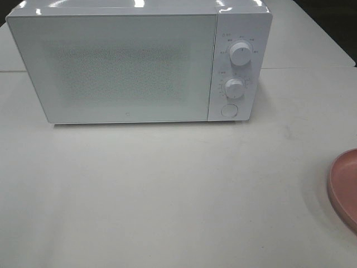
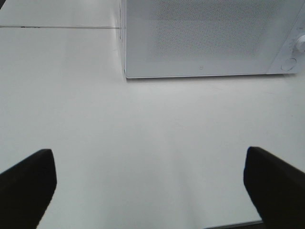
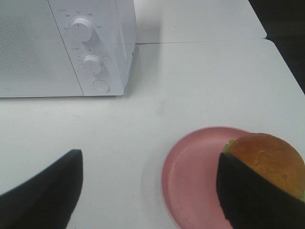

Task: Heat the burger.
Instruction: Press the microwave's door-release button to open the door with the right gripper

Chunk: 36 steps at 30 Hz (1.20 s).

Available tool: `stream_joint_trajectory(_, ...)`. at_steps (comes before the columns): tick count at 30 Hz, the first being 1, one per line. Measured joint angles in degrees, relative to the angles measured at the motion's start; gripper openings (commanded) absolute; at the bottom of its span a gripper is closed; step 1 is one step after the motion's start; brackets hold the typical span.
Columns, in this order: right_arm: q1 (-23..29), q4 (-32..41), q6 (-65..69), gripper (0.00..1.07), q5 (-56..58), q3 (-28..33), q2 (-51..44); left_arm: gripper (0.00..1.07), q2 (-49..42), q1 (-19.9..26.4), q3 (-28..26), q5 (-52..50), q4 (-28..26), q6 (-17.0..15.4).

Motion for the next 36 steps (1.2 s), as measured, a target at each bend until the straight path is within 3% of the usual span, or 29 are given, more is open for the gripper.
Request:
stream_joint_trajectory(17,0.0,0.0,0.0,0.75,-10.03,0.0,13.58,1.0,0.0,0.0,0.0,0.0,0.0,0.0)
stream_joint_trajectory(30,0.0,0.0,0.0,0.75,-25.78,3.95,23.66,1.0,0.0,0.0,0.0,0.0,0.0,0.0)
stream_joint_trajectory(36,0.0,0.0,0.0,0.75,-39.48,7.39,30.88,1.0,0.0,0.0,0.0,0.0,0.0,0.0)
